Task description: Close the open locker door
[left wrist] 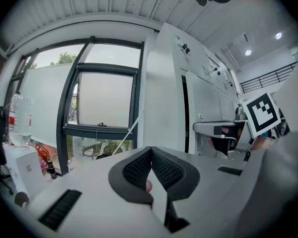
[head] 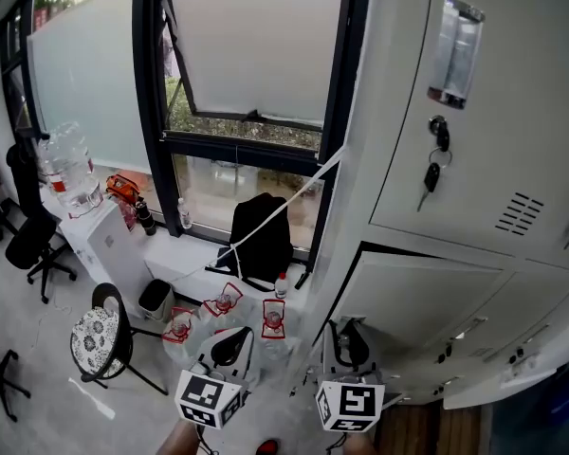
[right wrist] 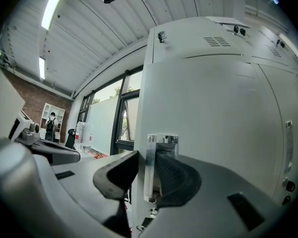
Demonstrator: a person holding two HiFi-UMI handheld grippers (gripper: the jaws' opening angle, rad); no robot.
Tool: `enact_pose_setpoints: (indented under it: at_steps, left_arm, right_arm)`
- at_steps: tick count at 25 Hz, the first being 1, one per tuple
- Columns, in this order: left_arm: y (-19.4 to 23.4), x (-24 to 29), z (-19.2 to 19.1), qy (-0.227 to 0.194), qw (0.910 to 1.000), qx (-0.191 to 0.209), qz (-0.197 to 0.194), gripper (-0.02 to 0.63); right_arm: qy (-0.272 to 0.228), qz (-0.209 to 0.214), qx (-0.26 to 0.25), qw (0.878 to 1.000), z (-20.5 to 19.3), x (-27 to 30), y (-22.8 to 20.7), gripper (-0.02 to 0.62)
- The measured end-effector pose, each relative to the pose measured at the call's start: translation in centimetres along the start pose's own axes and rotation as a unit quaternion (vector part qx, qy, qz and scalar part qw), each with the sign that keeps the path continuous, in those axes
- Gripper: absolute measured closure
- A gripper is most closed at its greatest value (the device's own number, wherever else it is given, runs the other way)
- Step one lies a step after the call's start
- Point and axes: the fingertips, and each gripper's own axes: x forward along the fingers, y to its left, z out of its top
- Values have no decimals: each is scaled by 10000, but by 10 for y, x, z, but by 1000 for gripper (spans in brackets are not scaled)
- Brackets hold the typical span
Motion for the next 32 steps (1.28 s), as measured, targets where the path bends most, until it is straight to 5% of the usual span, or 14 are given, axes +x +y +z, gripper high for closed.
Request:
enact_pose_setpoints:
  at_steps: [32]
  left_arm:
    - [6,16,-2,43,10000,-62,-30,584]
  right_arm:
    - [116,-150,-149,9997,-1,25,-9,488]
